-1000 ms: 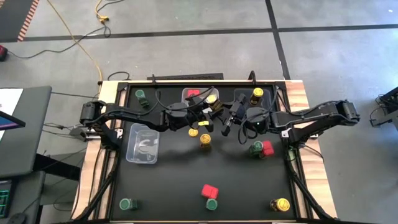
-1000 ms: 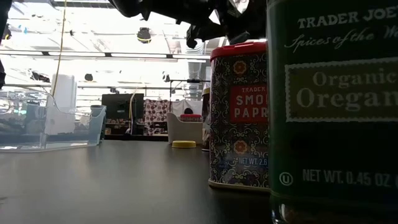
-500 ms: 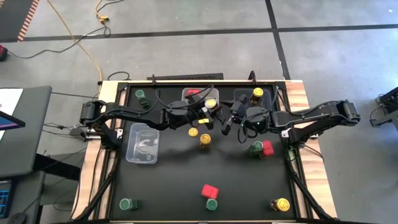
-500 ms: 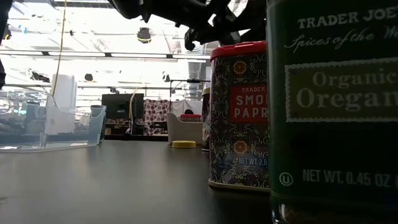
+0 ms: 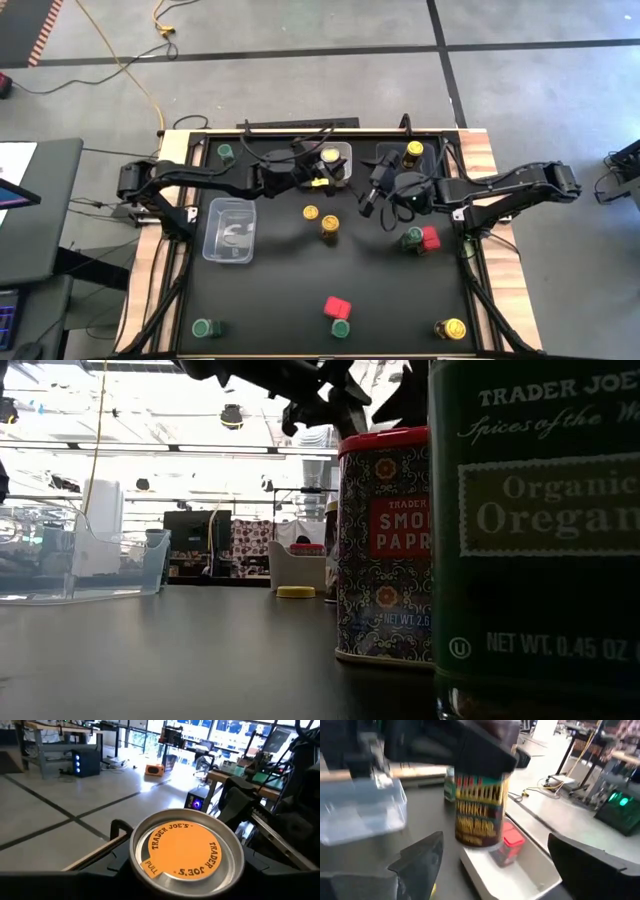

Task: Sort spices by type
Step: Put the bottom left yellow seasoning bottle into the black bin

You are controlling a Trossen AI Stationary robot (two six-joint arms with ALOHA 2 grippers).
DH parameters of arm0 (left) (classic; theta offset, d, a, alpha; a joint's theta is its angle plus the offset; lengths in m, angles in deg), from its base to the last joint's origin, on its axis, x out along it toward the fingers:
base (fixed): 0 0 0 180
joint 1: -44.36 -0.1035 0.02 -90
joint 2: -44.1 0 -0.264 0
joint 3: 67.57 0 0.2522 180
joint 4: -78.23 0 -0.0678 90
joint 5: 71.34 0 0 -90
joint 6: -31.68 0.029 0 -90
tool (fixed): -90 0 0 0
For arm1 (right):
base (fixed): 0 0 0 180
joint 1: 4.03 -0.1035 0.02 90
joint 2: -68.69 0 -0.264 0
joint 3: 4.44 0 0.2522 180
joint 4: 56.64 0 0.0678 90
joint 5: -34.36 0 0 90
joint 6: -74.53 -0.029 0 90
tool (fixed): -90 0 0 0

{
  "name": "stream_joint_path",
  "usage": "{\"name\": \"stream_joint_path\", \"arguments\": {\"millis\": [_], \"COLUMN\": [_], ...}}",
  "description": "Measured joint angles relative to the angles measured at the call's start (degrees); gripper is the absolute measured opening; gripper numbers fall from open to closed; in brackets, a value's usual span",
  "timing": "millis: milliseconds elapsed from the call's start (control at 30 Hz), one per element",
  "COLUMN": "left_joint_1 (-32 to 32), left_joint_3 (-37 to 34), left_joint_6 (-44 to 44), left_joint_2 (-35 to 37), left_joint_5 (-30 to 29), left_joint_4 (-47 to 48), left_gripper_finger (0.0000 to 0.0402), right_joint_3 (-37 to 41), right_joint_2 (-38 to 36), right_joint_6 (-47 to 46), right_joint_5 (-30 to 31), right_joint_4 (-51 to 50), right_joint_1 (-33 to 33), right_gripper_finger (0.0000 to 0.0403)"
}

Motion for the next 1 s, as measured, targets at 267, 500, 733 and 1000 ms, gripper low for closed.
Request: {"name": "stream_joint_path", "arguments": {"millis": [267, 500, 733, 1000], "left_joint_1": [1.5, 5.9, 11.7, 21.2], "left_joint_3": [0.0, 0.1, 0.1, -4.7], "left_joint_6": [-0.7, -2.9, -9.2, -23.4], "left_joint_2": [5.2, 9.1, 10.0, 10.0], "left_joint_5": [-0.2, -8.5, -15.7, -29.4], "left_joint_4": [12.5, 21.8, 31.2, 39.1], "left_gripper_finger": [0.0175, 0.0188, 0.0192, 0.0193], "right_joint_3": [0.0, 0.0, 0.0, 0.0], "right_joint_2": [0.0, 0.0, 0.0, 0.0], "right_joint_6": [3.2, 3.2, 3.2, 3.2], "right_joint_5": [0.0, 0.0, 0.0, 0.0], "right_joint_4": [-6.7, -8.0, -8.0, -8.1], "right_joint_1": [-0.3, -0.3, -0.3, -0.3], "right_gripper_finger": [0.0389, 0.0389, 0.0389, 0.0389]}}
